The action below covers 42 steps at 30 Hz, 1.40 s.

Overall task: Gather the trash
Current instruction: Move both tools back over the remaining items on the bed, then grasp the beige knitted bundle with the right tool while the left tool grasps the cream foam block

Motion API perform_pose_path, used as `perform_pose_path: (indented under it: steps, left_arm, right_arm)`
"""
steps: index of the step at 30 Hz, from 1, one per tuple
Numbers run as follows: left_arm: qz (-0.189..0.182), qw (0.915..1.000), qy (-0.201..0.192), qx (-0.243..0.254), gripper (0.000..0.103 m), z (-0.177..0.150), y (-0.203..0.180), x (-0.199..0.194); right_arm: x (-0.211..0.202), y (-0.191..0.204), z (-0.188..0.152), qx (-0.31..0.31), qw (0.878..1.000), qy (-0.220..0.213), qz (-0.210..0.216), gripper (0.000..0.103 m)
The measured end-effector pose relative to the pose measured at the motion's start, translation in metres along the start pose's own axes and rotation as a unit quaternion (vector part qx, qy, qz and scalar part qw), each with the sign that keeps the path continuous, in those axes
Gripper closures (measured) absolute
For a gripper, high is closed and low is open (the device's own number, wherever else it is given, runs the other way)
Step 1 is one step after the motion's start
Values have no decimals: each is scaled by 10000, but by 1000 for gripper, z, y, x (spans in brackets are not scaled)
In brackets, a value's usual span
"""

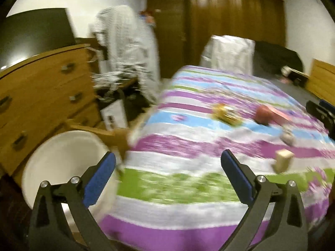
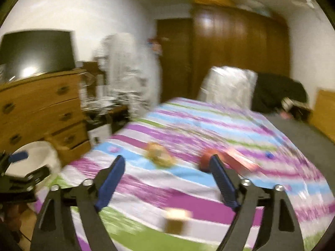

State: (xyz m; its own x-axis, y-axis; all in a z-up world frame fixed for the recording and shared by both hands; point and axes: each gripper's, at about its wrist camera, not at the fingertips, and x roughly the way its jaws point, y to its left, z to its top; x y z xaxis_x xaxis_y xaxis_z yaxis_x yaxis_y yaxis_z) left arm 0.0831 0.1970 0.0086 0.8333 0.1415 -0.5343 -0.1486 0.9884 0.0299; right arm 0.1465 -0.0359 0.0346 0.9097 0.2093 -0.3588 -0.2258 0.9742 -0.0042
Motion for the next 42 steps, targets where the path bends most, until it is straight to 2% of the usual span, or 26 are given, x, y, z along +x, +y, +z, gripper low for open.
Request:
perform_pose_path:
  steps: [3, 8, 10, 11, 15, 17, 18, 19, 22, 23, 24, 25, 26, 27, 28, 31, 37, 42]
  left_arm:
    - [-458, 9985, 215, 229, 6, -9, -40, 14]
    - [-1077, 9920, 628, 182, 6, -22, -90, 40]
    - [-1309, 9885, 739, 158, 6, -26, -109, 46]
    - [-1448, 9861, 795, 187, 6, -27, -121, 51]
    - [-1678, 9812, 868, 397, 6, -29, -166, 65]
    - [-1734, 9786, 963, 550, 6, -30, -185, 75]
    - [-1746, 9775, 1007, 620, 6, -31, -194, 80]
    - [-1725, 9774, 1030, 658, 6, -31, -199, 85]
    - [-1706, 9764, 1191, 587, 6, -29, -208, 102]
    - [-1649, 9763, 1309, 502, 12, -29, -208, 110]
    - [-1620, 9759, 1404, 410, 30, -30, -207, 116]
    - [-1606, 9747, 1523, 307, 37, -31, -204, 122]
    - [-1554, 9759, 1512, 230, 49, -32, -201, 124]
    - [-1681, 9747, 1469, 122, 62, -32, -198, 122]
    - [-1859, 9715, 1471, 71, 63, -32, -195, 121]
    - [-1805, 9730, 1433, 84, 66, -34, -193, 114]
    - [-1228, 9841, 1271, 188, 66, -27, -171, 84]
    - [-600, 9913, 1171, 41, 66, -21, -138, 61]
  right_arm:
    - [1, -75, -21, 570, 9974, 259, -346, 5]
    - [30, -172, -65, 1229, 9850, 1149, -382, 5]
    - [45, -180, -74, 1311, 9825, 1291, -295, 5]
    - [57, -189, -78, 1304, 9811, 1428, -70, 5]
    - [90, -173, -76, 1002, 9811, 1563, 541, 5]
    - [113, -161, -72, 786, 9803, 1687, 665, 5]
    - [126, -158, -70, 664, 9802, 1736, 689, 6]
    - [134, -154, -66, 602, 9796, 1789, 692, 11]
    - [170, -154, -67, 690, 9688, 2213, 880, 39]
    - [179, -156, -70, 754, 9652, 2341, 892, 50]
    - [185, -158, -73, 809, 9621, 2434, 929, 53]
    - [190, -160, -76, 864, 9591, 2520, 958, 54]
    - [193, -161, -78, 938, 9578, 2521, 1016, 56]
    - [192, -161, -80, 960, 9583, 2488, 1027, 57]
    - [191, -161, -80, 974, 9593, 2443, 1026, 60]
    - [176, -159, -78, 1052, 9652, 2185, 983, 61]
    - [108, -142, -81, 1130, 9727, 1795, 946, 62]
    - [56, -114, -96, 904, 9781, 1742, 687, 61]
